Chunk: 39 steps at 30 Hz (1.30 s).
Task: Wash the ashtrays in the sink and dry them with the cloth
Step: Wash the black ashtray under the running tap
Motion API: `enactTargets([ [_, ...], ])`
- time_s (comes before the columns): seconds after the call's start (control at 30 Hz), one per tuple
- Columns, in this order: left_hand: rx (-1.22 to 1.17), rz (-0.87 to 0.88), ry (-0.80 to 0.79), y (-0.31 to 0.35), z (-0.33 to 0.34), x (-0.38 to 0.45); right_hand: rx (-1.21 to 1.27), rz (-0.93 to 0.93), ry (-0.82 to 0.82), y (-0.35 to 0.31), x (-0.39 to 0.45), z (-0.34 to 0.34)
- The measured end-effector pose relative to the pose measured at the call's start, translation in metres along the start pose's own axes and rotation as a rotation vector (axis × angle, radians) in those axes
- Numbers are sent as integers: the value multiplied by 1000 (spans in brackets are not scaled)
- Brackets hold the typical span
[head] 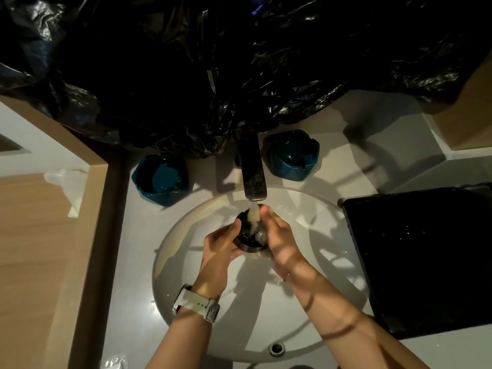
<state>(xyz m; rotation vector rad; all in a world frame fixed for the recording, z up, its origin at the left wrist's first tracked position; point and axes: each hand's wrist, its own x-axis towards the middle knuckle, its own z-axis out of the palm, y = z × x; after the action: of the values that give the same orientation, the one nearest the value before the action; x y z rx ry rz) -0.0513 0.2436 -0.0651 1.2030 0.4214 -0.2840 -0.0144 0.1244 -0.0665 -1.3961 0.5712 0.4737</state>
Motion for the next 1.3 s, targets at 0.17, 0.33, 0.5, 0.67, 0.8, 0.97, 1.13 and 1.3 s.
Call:
enactTargets([
  [0.17, 695, 292, -13, -4, -25, 21, 20, 93, 10, -12, 19, -5],
  [0.33, 1326, 679, -305, 10, -45, 43, -207, 221, -91, -33, 35, -14],
  [0.5, 1121, 498, -377, 22, -26, 49, 174, 186, -179, -25, 30, -29],
  [0.67, 700, 206, -258, 9, -5, 44, 365, -66, -37, -3, 4, -27],
  [0.8, 356, 34, -165, 9, 9, 38, 274, -310, 56, 2, -14, -32],
  [0.97, 38, -154, -135, 11, 9, 40, 70, -466, -10, -5, -17, -41],
  [1.13, 87, -93, -100, 8, 13, 32, -567, -743, 15, 16, 9, -34],
  [1.3, 144, 7, -55, -1, 5, 18, -196, -274, -118, -2, 21, -15],
])
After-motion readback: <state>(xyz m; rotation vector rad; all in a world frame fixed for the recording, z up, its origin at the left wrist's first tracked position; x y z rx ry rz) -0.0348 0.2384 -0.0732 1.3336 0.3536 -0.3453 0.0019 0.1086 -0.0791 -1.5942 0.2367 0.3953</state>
